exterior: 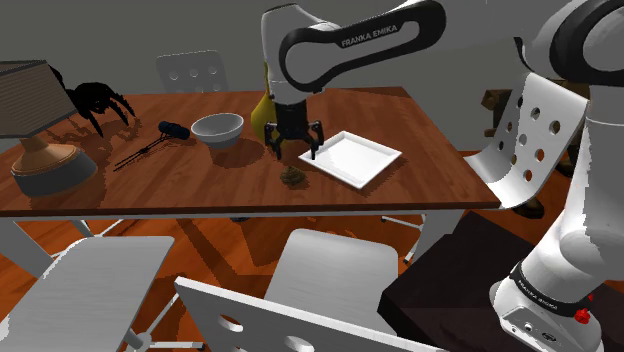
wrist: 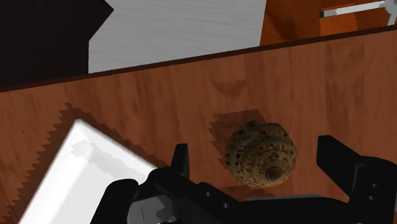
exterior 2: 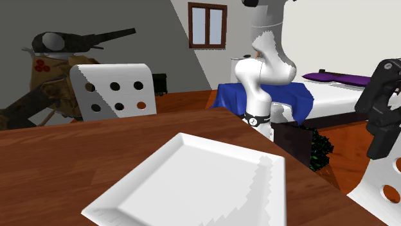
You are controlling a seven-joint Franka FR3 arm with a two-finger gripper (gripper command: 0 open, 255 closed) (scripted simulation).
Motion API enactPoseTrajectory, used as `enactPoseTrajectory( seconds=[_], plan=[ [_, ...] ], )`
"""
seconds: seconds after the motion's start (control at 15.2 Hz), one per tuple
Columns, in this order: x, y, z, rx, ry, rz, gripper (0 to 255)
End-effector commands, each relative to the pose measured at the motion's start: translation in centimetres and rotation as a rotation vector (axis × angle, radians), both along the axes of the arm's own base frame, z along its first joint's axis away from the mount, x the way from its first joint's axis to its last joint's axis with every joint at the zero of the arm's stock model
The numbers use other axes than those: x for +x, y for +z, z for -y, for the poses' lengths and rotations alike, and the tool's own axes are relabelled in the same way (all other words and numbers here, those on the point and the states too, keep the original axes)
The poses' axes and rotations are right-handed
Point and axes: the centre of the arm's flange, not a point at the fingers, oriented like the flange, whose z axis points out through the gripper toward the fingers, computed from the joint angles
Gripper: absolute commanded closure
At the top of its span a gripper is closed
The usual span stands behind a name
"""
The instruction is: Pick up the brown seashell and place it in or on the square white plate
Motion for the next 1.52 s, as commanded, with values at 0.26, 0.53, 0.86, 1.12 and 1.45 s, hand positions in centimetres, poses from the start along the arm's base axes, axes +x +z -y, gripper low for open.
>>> enactPoseTrajectory(
  seconds=[0.26, 0.53, 0.86, 1.12, 1.45],
  plan=[
    [1.8, -3.1, -1.3, 0.009, -0.04, -0.013, 0],
    [1.7, -5.0, -1.3, 0.009, -0.04, -0.013, 0],
    [1.7, -5.0, -1.3, 0.009, -0.04, -0.013, 0],
    [1.7, -5.0, -1.3, 0.009, -0.04, -0.013, 255],
    [1.7, -5.0, -1.3, 0.009, -0.04, -0.013, 255]
  ],
)
